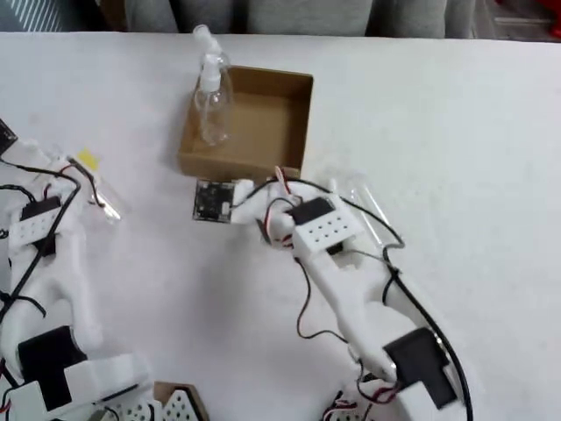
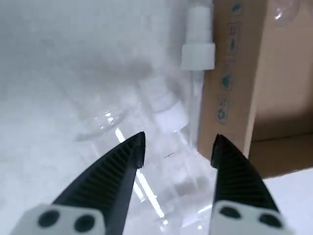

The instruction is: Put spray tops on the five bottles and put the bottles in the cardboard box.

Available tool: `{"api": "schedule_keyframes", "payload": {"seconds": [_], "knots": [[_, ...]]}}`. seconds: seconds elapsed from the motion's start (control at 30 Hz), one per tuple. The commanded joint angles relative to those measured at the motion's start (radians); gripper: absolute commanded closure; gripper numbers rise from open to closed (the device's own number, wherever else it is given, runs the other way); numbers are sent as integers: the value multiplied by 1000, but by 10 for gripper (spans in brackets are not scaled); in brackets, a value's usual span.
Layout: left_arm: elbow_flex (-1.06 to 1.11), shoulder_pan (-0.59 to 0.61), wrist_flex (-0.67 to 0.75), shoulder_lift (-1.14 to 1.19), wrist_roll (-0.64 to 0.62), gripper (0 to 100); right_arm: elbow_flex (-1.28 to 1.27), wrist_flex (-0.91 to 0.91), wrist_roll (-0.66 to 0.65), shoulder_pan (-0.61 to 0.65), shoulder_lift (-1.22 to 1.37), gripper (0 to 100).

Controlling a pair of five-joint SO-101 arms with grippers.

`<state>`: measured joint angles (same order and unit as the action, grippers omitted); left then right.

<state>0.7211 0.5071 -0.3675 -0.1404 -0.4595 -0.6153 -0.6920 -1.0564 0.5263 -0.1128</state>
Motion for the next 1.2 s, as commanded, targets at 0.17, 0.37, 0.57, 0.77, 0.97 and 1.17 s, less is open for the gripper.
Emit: {"api": "schedule_keyframes", "payload": {"seconds": [0.17,0.37,0.57,0.77,0.97,1.17], "knots": [[-58,8,3,-2,-2,973,146,73,-55,-21,165,790],[-58,8,3,-2,-2,973,146,-41,-164,-21,208,790],[-58,-1,3,-1,0,973,147,-117,-216,-19,200,790],[-57,-1,3,-1,0,973,132,-119,-207,-39,68,790],[-57,-1,3,-1,0,973,12,-73,-215,24,18,790],[-57,-1,3,-1,0,973,95,-96,-212,4,90,793]]}}
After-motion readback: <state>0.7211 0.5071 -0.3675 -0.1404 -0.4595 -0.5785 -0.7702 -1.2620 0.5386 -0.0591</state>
